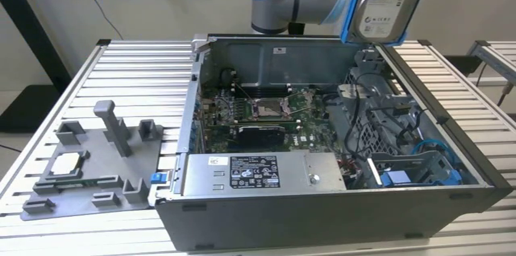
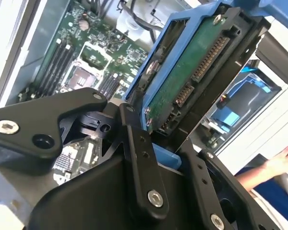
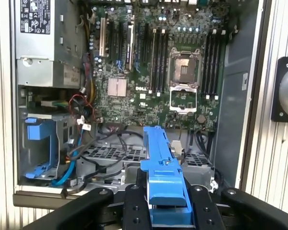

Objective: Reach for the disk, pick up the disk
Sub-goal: 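Pick up the disk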

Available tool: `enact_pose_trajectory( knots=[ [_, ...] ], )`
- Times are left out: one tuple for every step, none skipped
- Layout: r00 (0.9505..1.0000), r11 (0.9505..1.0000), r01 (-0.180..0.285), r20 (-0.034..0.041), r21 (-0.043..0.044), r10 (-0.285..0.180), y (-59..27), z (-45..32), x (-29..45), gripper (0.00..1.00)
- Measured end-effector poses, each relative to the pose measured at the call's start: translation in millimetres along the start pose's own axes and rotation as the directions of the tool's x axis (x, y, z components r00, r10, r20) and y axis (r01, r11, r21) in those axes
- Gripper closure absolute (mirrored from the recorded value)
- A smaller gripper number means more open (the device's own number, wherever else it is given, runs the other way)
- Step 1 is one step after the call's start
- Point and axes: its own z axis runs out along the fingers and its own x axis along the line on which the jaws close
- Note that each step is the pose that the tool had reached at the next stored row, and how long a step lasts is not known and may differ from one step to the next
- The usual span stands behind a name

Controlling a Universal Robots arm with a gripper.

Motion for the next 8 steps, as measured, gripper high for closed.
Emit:
enact_pose_trajectory(
  knots=[
    [1.0000,1.0000,0.000,0.0004,0.0000,0.000,-0.4,0.1,2.6,1.00],
    [1.0000,1.0000,0.000,0.0007,-0.0001,0.000,-0.7,0.2,5.7,1.00],
    [1.0000,1.0000,0.000,0.0013,-0.0001,0.000,-0.8,0.3,8.8,1.00],
    [1.0000,1.0000,0.000,0.0019,-0.0001,0.000,-0.7,0.4,12.6,1.00],
    [1.0000,1.0000,0.000,0.0027,0.0000,0.000,-0.5,0.5,16.5,1.00],
    [1.0000,1.0000,0.000,0.0034,0.0000,0.000,-0.4,0.7,20.5,1.00],
    [1.0000,1.0000,0.000,0.0040,0.0000,0.000,-0.3,0.8,24.4,1.00],
    [1.0000,1.0000,0.000,0.0044,0.0000,0.000,-0.2,0.8,28.3,1.00]
  ],
)
